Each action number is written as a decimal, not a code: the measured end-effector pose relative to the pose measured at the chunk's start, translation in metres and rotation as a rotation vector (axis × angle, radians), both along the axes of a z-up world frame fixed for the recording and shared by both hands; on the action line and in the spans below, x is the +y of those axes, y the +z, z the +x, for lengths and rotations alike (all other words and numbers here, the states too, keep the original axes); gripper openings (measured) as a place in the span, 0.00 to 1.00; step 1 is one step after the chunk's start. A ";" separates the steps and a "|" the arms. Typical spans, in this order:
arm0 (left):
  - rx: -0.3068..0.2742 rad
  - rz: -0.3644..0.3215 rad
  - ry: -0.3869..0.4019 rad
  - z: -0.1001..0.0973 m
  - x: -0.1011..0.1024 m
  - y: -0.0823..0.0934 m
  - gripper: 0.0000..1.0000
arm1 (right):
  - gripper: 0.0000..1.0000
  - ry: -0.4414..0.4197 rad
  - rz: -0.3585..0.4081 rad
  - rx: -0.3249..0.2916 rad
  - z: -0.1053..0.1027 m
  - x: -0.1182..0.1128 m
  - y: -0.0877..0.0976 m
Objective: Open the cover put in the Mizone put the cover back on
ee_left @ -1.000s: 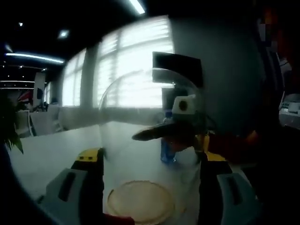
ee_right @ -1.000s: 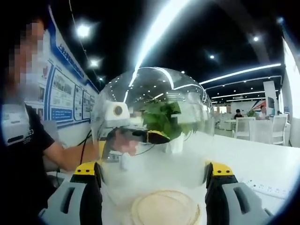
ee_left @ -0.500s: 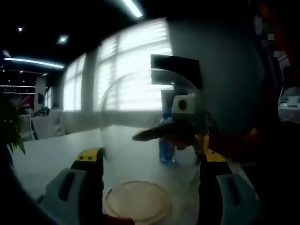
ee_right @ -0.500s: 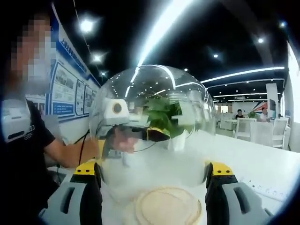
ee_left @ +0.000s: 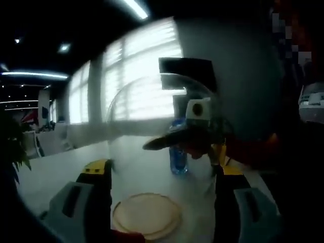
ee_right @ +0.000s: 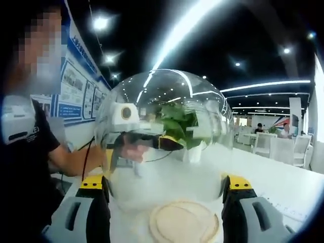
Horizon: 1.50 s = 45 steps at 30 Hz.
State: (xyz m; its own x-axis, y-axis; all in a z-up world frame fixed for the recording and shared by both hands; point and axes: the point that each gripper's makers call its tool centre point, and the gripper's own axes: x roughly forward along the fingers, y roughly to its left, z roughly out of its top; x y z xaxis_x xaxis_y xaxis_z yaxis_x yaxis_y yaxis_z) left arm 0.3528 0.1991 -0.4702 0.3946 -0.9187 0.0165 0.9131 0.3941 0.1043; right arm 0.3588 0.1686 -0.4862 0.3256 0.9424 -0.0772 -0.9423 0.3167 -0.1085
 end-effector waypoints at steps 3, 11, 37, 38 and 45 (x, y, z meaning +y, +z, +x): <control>-0.011 0.004 0.004 -0.004 -0.001 0.000 0.72 | 0.87 0.004 -0.001 -0.013 -0.004 -0.001 -0.001; -0.019 0.018 0.011 -0.009 -0.001 -0.001 0.72 | 0.87 0.006 0.003 -0.023 -0.009 -0.001 0.000; -0.009 0.026 0.019 -0.023 0.000 -0.003 0.71 | 0.87 0.000 0.013 -0.002 -0.023 -0.002 -0.002; -0.008 0.028 0.020 -0.023 -0.001 -0.003 0.71 | 0.87 0.001 0.016 -0.001 -0.023 -0.002 -0.002; -0.011 0.022 0.023 -0.024 -0.001 -0.003 0.70 | 0.87 0.000 0.038 -0.009 -0.023 -0.003 -0.002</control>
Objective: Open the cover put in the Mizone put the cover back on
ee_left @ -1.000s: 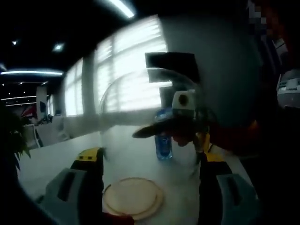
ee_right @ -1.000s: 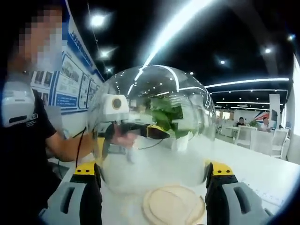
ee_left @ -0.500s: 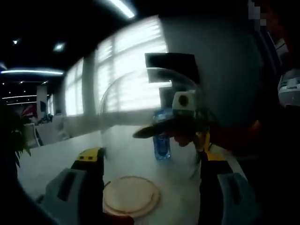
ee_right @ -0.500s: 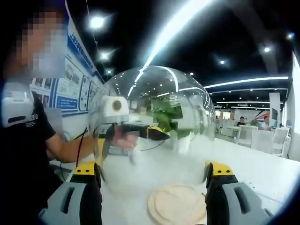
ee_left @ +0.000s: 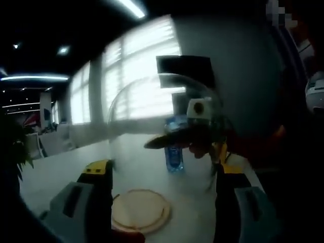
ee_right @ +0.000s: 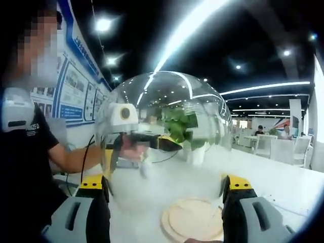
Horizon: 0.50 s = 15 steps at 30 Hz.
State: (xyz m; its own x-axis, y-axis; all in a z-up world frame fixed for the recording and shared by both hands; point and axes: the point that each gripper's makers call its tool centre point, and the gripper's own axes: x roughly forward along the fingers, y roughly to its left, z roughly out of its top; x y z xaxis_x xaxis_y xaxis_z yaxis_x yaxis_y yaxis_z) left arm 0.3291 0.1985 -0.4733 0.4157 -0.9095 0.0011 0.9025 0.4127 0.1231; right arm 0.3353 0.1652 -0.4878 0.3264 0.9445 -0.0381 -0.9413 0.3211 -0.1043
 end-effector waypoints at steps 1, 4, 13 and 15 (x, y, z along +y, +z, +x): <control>0.000 -0.002 0.000 0.000 0.000 0.000 0.70 | 0.87 -0.001 0.002 -0.002 0.000 0.000 0.000; -0.010 0.006 0.009 -0.002 0.001 0.002 0.70 | 0.87 -0.004 0.009 -0.007 0.000 0.000 0.000; -0.014 0.011 0.015 -0.002 0.000 0.002 0.70 | 0.87 -0.006 0.025 -0.009 -0.001 -0.002 0.001; -0.013 0.010 0.016 -0.003 -0.001 0.002 0.70 | 0.87 -0.006 0.025 -0.008 -0.002 -0.002 0.001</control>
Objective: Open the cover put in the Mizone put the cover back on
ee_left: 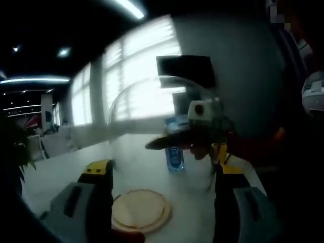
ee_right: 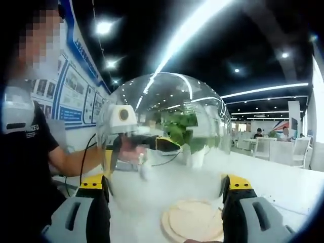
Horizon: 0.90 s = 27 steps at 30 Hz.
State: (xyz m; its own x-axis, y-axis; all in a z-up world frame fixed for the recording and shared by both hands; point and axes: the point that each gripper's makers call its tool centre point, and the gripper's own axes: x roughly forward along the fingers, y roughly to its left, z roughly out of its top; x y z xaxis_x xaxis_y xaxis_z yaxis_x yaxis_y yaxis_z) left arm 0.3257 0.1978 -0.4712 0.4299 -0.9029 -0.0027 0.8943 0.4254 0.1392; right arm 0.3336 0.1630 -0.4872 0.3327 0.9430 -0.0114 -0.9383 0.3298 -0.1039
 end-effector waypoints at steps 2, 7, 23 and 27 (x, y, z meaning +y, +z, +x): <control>0.000 -0.001 0.000 -0.001 0.000 0.000 0.70 | 0.87 0.000 0.001 0.000 0.000 0.000 0.000; -0.004 -0.001 0.000 -0.001 0.000 0.000 0.70 | 0.87 0.001 -0.014 0.002 -0.001 0.001 0.000; -0.001 -0.044 0.012 -0.008 -0.003 0.001 0.70 | 0.86 0.013 -0.023 0.015 -0.007 -0.005 -0.001; -0.004 -0.050 0.005 -0.009 -0.004 0.002 0.70 | 0.86 0.011 0.006 0.007 -0.008 -0.007 0.000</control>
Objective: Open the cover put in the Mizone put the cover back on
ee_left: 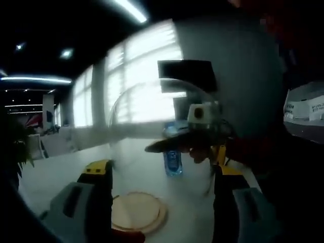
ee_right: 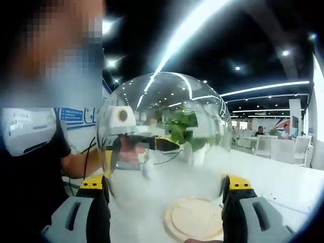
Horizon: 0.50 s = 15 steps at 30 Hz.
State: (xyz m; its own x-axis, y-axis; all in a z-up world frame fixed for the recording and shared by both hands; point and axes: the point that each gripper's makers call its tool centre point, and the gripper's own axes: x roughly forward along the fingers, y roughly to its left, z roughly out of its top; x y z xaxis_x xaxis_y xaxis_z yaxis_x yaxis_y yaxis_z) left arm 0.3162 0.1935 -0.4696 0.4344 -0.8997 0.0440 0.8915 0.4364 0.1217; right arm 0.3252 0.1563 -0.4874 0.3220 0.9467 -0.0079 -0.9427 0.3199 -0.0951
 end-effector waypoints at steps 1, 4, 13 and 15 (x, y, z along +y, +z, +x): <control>-0.004 0.003 0.000 0.000 0.000 0.000 0.70 | 0.87 0.004 0.000 -0.002 0.000 0.001 0.001; -0.008 0.027 0.010 0.000 0.000 0.001 0.70 | 0.87 0.019 -0.012 -0.002 0.000 0.002 0.001; -0.016 0.029 0.008 0.001 0.000 0.002 0.71 | 0.87 0.023 -0.001 -0.003 -0.001 0.002 0.001; -0.017 0.021 0.004 0.001 0.000 0.002 0.71 | 0.86 0.022 0.007 -0.003 -0.001 0.001 0.001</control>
